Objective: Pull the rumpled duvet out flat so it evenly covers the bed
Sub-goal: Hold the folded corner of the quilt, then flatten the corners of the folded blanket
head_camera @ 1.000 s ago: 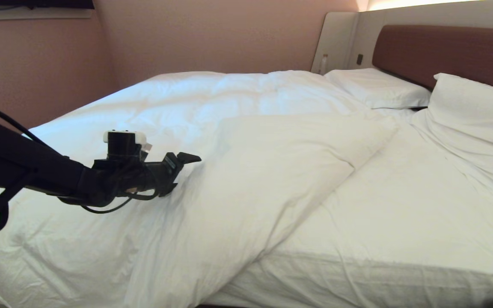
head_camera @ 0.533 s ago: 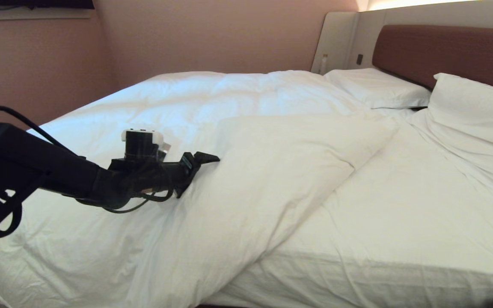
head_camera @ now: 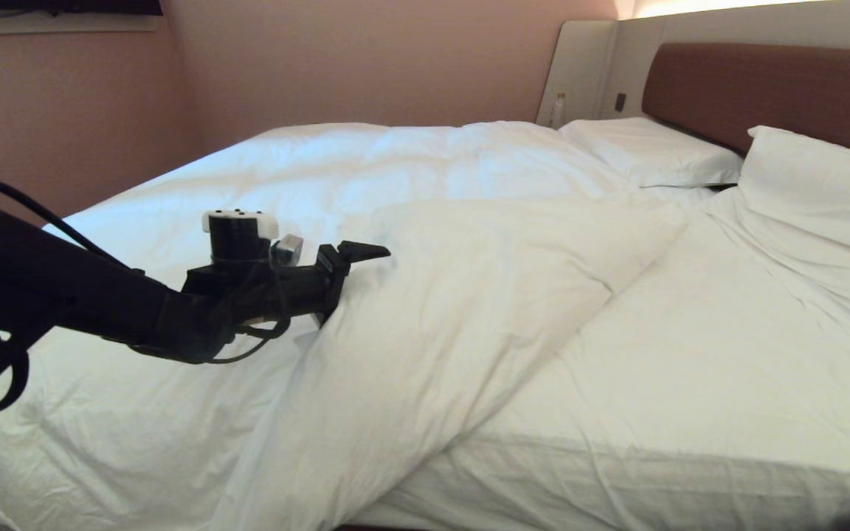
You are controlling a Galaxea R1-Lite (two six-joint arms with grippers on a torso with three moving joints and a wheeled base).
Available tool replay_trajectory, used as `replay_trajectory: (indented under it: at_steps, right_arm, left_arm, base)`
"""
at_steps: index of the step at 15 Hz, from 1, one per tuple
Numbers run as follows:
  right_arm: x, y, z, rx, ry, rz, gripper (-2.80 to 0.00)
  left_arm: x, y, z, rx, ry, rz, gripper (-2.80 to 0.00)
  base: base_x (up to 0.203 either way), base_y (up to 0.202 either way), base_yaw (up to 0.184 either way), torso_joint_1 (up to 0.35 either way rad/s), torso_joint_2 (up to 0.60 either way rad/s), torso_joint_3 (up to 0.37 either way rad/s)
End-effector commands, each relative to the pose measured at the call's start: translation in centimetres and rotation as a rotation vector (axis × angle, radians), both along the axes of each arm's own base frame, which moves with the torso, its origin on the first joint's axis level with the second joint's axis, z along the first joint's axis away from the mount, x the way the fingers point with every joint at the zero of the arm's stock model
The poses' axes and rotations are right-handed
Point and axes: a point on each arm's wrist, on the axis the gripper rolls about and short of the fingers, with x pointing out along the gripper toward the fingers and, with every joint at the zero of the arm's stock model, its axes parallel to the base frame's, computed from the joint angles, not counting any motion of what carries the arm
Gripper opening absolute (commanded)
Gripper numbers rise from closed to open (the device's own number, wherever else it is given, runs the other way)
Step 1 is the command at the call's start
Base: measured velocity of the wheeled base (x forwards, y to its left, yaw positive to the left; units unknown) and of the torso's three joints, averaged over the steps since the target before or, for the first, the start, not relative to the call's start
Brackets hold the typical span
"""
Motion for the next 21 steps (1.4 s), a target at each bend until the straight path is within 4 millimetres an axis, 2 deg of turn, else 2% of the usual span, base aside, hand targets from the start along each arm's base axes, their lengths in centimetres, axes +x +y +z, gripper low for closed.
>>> replay_trajectory:
  at_steps: [1, 7, 10, 11, 19, 21]
  right_arm:
    - [0.0, 0.0, 0.0, 0.0, 0.0, 0.0, -2.8]
    - [0.0, 0.0, 0.0, 0.0, 0.0, 0.0, -2.8]
    - [0.0, 0.0, 0.0, 0.0, 0.0, 0.0, -2.8]
    - [0.0, 0.0, 0.0, 0.0, 0.0, 0.0, -2.8]
    - [0.0, 0.0, 0.0, 0.0, 0.0, 0.0, -2.8]
    - [0.0, 0.0, 0.0, 0.0, 0.0, 0.0, -2.8]
  left_arm:
    - [-0.1, -0.1, 0.1, -0.005, 0.001, -0.005, 0.0]
    - [-0.8, -0.7, 0.3, -0.006, 0.003, -0.024, 0.0]
    - [-0.9, -1.9, -0.4, -0.004, 0.023, -0.051, 0.0]
    - [-0.9, -1.9, -0.5, -0.004, 0.026, -0.052, -2.8]
    - [-1.6, -2.4, -0.1, -0.001, 0.017, -0.068, -2.8]
    - [-3.4, -4.0, 1.7, -0.012, -0.026, -0.125, -2.8]
  base:
    - [0.0, 0.0, 0.0, 0.0, 0.0, 0.0]
    - [0.0, 0.0, 0.0, 0.0, 0.0, 0.0]
    - [0.0, 0.0, 0.0, 0.0, 0.0, 0.0]
    - [0.0, 0.0, 0.0, 0.0, 0.0, 0.0]
    - [0.0, 0.0, 0.0, 0.0, 0.0, 0.0]
    - [0.0, 0.0, 0.0, 0.0, 0.0, 0.0]
